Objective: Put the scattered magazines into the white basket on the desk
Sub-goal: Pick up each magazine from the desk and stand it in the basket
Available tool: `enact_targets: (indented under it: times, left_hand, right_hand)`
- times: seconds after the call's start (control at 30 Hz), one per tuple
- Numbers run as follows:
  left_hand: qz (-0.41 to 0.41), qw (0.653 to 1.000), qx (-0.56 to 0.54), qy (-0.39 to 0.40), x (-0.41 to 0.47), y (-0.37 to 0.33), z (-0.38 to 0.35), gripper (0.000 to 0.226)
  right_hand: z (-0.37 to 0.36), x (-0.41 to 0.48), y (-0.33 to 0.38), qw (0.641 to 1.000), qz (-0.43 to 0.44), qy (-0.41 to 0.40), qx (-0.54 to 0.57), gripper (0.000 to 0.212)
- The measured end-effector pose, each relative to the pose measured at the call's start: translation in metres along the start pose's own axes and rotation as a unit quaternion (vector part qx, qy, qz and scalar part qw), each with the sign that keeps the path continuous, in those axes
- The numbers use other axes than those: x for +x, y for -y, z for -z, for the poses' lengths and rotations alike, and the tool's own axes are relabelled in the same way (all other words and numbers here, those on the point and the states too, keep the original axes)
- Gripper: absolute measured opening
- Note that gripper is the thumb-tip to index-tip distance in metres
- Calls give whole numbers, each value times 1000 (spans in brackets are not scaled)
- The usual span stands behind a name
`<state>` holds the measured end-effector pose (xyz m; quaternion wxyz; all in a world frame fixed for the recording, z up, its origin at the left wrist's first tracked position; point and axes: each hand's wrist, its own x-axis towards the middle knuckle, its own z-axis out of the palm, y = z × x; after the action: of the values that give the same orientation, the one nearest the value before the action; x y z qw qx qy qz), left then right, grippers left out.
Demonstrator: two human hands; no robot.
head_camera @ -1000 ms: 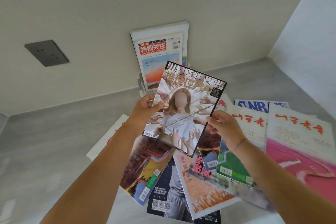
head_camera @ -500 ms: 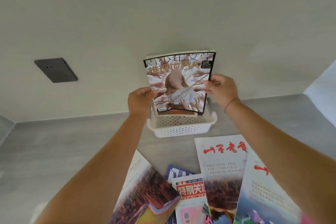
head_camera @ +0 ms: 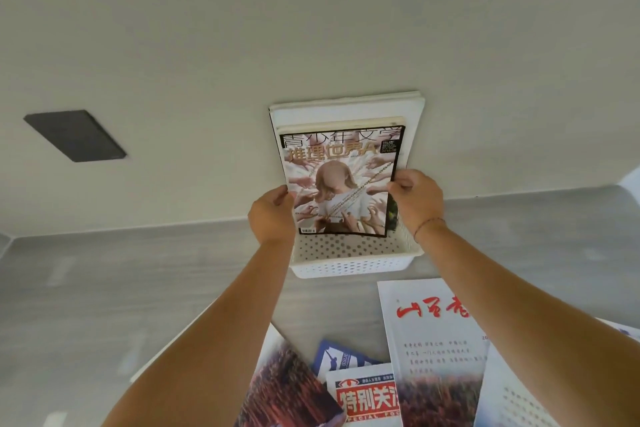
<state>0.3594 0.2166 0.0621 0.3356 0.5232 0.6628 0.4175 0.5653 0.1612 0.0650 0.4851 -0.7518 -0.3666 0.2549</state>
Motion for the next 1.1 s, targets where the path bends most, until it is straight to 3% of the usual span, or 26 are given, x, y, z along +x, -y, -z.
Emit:
enact_targets:
  times: [0.37,0.47,0.6,0.67,0.8,0.93,1.03,1.1]
  left_hand:
    - [3,1000,-1,28,4,1,1,9]
    - [8,999,4,34,4,-1,5,39]
    - [20,998,19,48,-5,1,26,13]
    - [35,998,20,45,-14,12,43,40]
    - [57,997,21,40,-48,52,89,45]
    - [101,993,52,20,-95,106,140,46]
    - [152,986,64,-16,-132,145,175,42]
    - [206,975,80,-39,-155,168,193,43]
  right_hand:
    - [-3,-2,-1,1000,4,8,-14,22]
    - [0,-4,0,1000,0,0,-23,25]
    - [6,-17,3,999,11,-15,-31,29]
    - [8,-34,4,999,36,-21,-33,28]
    - [-3,-88,-3,994,80,-26,-65,28]
    - [-35,-158,-21,988,51,93,-110,36]
    - [-62,-204,-34,956,5,239,-168,49]
    - [-75,-228,-39,937,-17,294,-188,55]
